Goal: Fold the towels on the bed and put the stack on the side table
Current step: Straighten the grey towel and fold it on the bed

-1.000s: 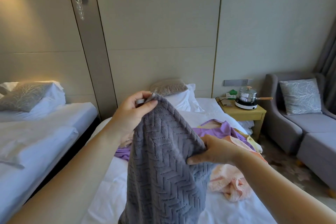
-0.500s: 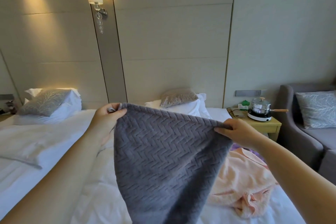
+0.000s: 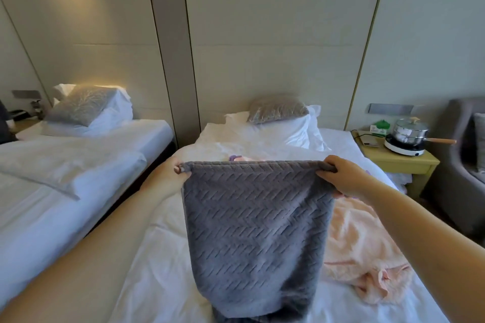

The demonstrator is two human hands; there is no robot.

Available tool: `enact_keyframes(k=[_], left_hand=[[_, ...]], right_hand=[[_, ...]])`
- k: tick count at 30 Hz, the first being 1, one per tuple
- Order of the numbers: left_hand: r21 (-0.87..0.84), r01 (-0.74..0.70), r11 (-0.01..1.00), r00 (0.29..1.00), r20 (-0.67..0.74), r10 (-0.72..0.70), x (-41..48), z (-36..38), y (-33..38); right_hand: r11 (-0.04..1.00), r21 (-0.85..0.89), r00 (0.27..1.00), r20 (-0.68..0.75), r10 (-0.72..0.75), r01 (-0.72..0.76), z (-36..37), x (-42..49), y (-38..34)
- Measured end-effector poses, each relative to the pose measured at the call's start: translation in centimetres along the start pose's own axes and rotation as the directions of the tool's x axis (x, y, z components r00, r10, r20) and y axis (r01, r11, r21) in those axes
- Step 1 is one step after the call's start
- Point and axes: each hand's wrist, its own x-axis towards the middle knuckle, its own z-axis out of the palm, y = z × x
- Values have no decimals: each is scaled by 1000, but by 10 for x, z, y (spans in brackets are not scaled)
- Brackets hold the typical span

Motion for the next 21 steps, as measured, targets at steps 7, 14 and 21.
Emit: enact_keyframes(k=[7, 14, 21], left_hand=[[-557, 284, 780, 958, 133, -254, 90, 48, 4], [-631, -75, 772, 974, -212, -79, 207, 46, 31], [-676, -331, 658, 916, -397, 53, 271, -3, 65]], right_hand=[[880, 441, 982, 21, 188, -178, 30, 93, -5], [710, 701, 965, -223, 136, 62, 22, 187, -29], [636, 686, 900, -436, -29, 352, -21, 229, -74]])
